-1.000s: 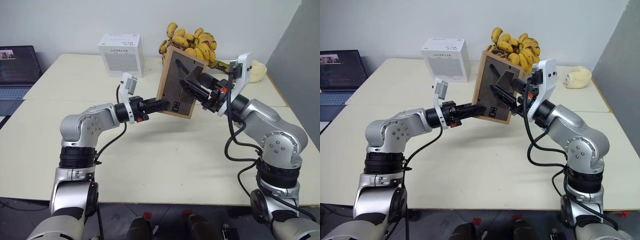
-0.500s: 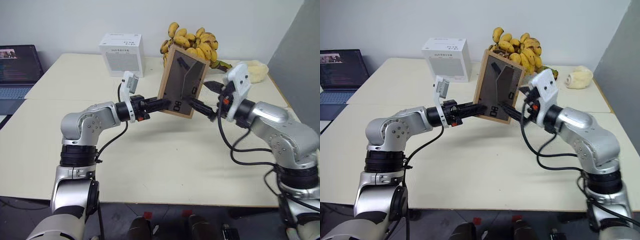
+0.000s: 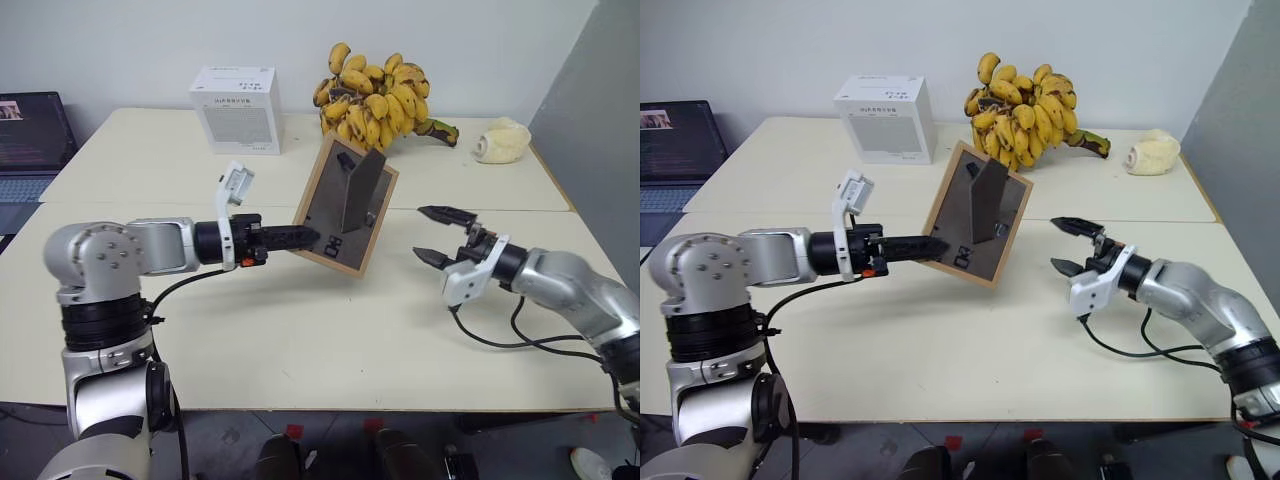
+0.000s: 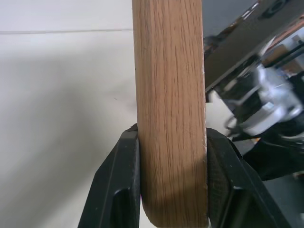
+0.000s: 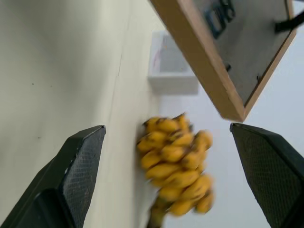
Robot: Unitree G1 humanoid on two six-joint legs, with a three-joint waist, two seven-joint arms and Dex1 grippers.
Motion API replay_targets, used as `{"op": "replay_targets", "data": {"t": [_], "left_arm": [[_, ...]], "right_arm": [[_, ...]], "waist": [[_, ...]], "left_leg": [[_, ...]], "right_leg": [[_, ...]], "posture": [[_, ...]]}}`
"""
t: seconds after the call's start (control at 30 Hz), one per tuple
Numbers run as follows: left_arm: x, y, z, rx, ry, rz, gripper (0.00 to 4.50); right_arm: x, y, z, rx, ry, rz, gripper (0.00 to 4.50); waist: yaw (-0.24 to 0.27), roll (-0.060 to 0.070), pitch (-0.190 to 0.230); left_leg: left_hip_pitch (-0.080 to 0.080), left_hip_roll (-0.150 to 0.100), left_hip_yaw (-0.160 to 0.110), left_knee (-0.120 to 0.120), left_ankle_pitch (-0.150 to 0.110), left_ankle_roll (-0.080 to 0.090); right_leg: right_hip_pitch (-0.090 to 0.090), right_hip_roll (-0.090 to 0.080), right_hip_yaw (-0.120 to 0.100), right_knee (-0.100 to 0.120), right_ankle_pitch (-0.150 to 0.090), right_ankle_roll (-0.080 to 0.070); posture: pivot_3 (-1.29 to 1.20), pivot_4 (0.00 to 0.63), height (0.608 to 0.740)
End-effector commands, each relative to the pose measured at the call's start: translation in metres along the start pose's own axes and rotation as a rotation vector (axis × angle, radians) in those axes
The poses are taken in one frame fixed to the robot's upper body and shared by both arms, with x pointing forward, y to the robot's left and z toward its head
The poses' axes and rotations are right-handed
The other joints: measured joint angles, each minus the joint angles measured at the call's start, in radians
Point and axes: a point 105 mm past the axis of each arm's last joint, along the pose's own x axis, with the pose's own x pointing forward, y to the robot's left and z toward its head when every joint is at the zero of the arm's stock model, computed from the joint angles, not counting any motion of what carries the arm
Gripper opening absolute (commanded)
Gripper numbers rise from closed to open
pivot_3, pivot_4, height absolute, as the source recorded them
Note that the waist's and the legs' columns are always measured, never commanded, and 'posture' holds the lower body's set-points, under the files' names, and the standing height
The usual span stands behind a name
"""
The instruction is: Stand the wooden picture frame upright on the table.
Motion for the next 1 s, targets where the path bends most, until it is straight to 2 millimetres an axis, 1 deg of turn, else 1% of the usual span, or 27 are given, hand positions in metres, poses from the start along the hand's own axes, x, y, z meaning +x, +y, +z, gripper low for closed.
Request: {"op": "replay_targets", "data": {"t": [0.03, 0.07, 0.17, 0.3, 0.4, 0.47, 0.57, 0.77, 1.0], "left_arm": [[-0.013, -0.013, 0.008, 0.03, -0.048, -0.027, 1.3], [-0.015, -0.012, 0.007, 0.017, -0.052, -0.023, 1.3], [-0.019, -0.015, 0.005, 0.009, -0.053, -0.021, 1.3], [-0.021, -0.018, 0.005, -0.008, -0.049, -0.016, 1.3], [-0.022, -0.019, 0.006, -0.021, -0.044, -0.013, 1.3], [-0.022, -0.02, 0.006, -0.035, -0.036, -0.016, 1.3], [-0.022, -0.022, 0.006, -0.053, -0.029, -0.017, 1.3], [-0.021, -0.028, 0.007, -0.068, -0.019, -0.02, 1.3], [-0.021, -0.03, 0.006, -0.079, -0.021, -0.012, 1.3]], "right_arm": [[0.013, -0.008, 0.002, -0.093, -0.044, -0.161, 4.43], [0.017, -0.009, 0.001, -0.111, -0.045, -0.193, 4.43], [0.026, -0.016, -0.005, -0.151, -0.024, -0.287, 4.43], [0.036, -0.019, -0.01, -0.178, -0.018, -0.35, 4.43], [0.044, -0.027, -0.007, -0.193, -0.037, -0.414, 4.43], [0.05, -0.03, -0.001, -0.204, -0.07, -0.442, 4.43], [0.058, -0.033, 0.007, -0.216, -0.115, -0.465, 4.43], [0.067, -0.042, 0.013, -0.237, -0.167, -0.49, 4.43], [0.069, -0.045, 0.012, -0.244, -0.181, -0.492, 4.43]], "waist": [[0.002, 0.0, 0.0], [0.003, 0.0, 0.0], [0.004, 0.0, 0.0], [0.005, -0.001, 0.0], [0.006, -0.001, 0.0], [0.006, -0.001, 0.0], [0.006, -0.001, 0.0], [0.006, -0.001, 0.001], [0.006, -0.001, 0.001]], "left_leg": [[0.0, 0.0, 0.0, 0.0, 0.0, -0.001], [0.001, -0.001, -0.001, 0.0, 0.002, -0.003], [0.002, -0.004, -0.001, 0.001, 0.003, -0.004], [0.002, -0.008, -0.003, 0.003, 0.003, -0.003], [0.002, -0.01, -0.004, 0.004, 0.003, -0.003], [0.002, -0.011, -0.004, 0.004, 0.003, -0.003], [0.002, -0.012, -0.005, 0.004, 0.003, -0.003], [0.002, -0.012, -0.005, 0.005, 0.003, -0.003], [0.001, -0.012, -0.007, 0.006, 0.003, -0.003]], "right_leg": [[0.0, 0.0, 0.0, 0.002, 0.0, 0.0], [0.0, -0.001, 0.0, 0.003, 0.0, 0.0], [0.0, -0.004, 0.0, 0.006, 0.0, 0.0], [0.002, -0.007, 0.0, 0.007, 0.001, 0.001], [0.002, -0.009, -0.001, 0.007, 0.001, 0.001], [0.002, -0.01, -0.001, 0.007, 0.001, 0.002], [0.002, -0.011, -0.002, 0.008, 0.001, 0.002], [0.003, -0.011, -0.002, 0.008, 0.001, 0.002], [0.004, -0.011, -0.004, 0.009, 0.001, 0.002]], "posture": [[0.0, 0.15, 0.74], [0.0, 0.15, 0.74], [0.0, 0.15, 0.74], [0.0, 0.15, 0.74], [0.0, 0.15, 0.74], [0.0, 0.15, 0.74], [0.0, 0.15, 0.74], [0.0, 0.15, 0.74], [0.0, 0.15, 0.74]]}}
